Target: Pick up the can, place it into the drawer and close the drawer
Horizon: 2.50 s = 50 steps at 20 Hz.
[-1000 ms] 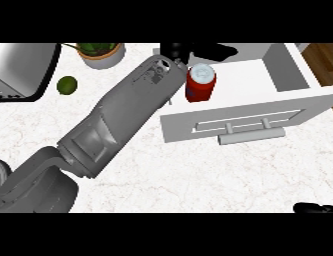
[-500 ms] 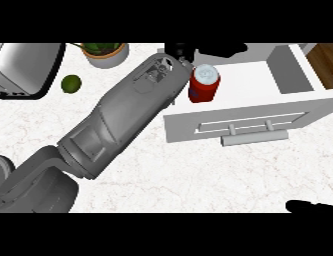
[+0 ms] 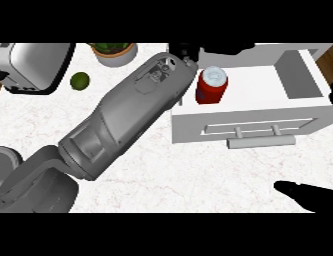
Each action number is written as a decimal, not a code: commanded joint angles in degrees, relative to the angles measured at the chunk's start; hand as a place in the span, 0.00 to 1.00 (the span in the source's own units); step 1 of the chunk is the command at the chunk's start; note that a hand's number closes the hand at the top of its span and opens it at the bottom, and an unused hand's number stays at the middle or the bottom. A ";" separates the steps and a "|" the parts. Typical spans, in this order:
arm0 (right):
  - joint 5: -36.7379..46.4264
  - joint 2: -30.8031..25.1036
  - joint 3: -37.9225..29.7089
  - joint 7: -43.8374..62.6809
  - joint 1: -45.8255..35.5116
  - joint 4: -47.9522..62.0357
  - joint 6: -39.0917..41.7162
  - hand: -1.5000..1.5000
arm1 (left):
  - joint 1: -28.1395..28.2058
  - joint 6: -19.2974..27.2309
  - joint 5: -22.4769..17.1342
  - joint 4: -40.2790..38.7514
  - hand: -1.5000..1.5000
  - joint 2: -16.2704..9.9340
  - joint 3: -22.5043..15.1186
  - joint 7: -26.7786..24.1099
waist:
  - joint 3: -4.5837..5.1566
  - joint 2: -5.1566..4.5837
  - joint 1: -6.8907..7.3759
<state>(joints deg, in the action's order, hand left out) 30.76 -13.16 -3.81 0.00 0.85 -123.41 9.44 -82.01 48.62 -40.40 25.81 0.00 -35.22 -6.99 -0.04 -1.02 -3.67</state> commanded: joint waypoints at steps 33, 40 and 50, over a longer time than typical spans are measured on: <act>36.82 5.69 1.61 -7.29 -31.42 73.42 -38.71 0.00 | 13.98 -3.07 8.44 32.46 0.00 -21.94 -1.29 20.75 | -0.03 0.73 6.66; 35.42 4.34 -3.50 -10.03 -41.14 86.01 -47.26 0.00 | 20.45 -3.07 9.74 41.40 0.00 -28.04 -0.29 24.40 | -0.05 0.63 7.13; 36.81 2.67 -6.63 -7.20 -52.79 98.53 -52.46 0.00 | 27.85 -2.18 12.40 47.06 0.00 -27.72 -0.59 22.47 | -0.05 0.15 7.97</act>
<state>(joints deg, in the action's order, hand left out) 68.04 -7.58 -8.64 -6.88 -44.18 -32.02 -46.89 -57.87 45.50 -29.05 69.41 -27.61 -35.51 16.33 0.03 0.35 2.79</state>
